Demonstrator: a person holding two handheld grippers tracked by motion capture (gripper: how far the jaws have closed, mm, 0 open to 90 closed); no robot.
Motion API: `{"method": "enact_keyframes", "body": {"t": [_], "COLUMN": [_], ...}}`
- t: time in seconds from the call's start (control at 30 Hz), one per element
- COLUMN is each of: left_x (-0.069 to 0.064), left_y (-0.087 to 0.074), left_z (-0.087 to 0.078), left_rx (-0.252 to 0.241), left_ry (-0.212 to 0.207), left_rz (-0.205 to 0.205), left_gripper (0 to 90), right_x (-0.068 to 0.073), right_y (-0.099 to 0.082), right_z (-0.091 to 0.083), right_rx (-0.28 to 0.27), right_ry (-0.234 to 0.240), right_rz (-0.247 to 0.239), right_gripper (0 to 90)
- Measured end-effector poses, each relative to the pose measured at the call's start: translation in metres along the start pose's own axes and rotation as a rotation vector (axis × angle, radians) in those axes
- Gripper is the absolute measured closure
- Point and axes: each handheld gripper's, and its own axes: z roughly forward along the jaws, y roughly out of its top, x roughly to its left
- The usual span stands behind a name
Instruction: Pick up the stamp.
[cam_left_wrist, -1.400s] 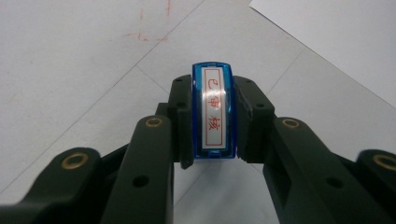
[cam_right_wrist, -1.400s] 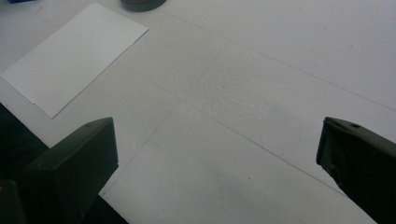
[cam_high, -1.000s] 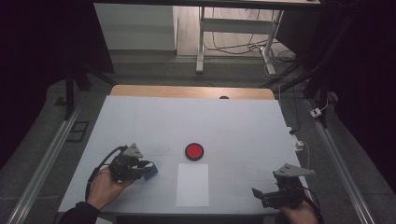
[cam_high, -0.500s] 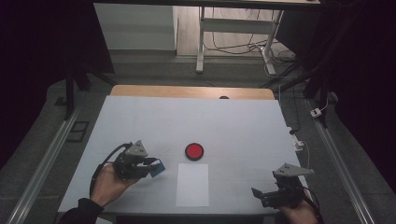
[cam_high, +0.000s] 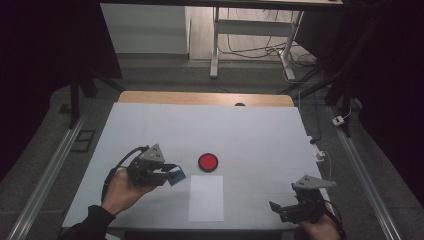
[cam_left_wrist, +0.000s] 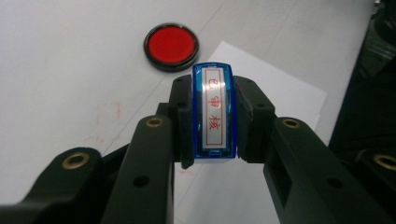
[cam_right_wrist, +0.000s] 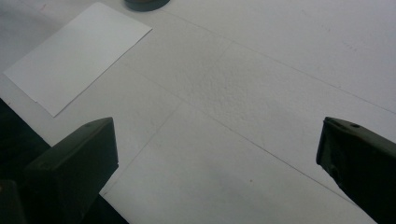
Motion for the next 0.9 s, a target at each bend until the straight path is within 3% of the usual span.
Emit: {"method": "enact_keyframes", "body": {"t": [0.17,0.4,0.57,0.9], "left_x": [-0.002,-0.005,-0.008,-0.012], "left_y": [0.016,0.024,0.032,0.035], "left_z": [-0.001,0.004,0.01,0.018], "left_rx": [-0.008,-0.045,-0.058,-0.081], "left_ry": [-0.005,-0.035,-0.055,-0.093], "left_rz": [0.032,0.042,0.074,0.091], "left_gripper": [70.6,70.6,70.6,70.5], "right_x": [0.0,0.0,0.0,0.0], "right_y": [0.0,0.0,0.0,0.0], "right_z": [0.0,-0.001,0.0,-0.001], "right_rx": [-0.002,-0.004,-0.005,-0.008], "right_ry": [0.002,0.003,0.004,0.005], "right_rz": [-0.002,-0.004,-0.004,-0.008], "right_gripper": [0.0,0.0,0.0,0.0]}}
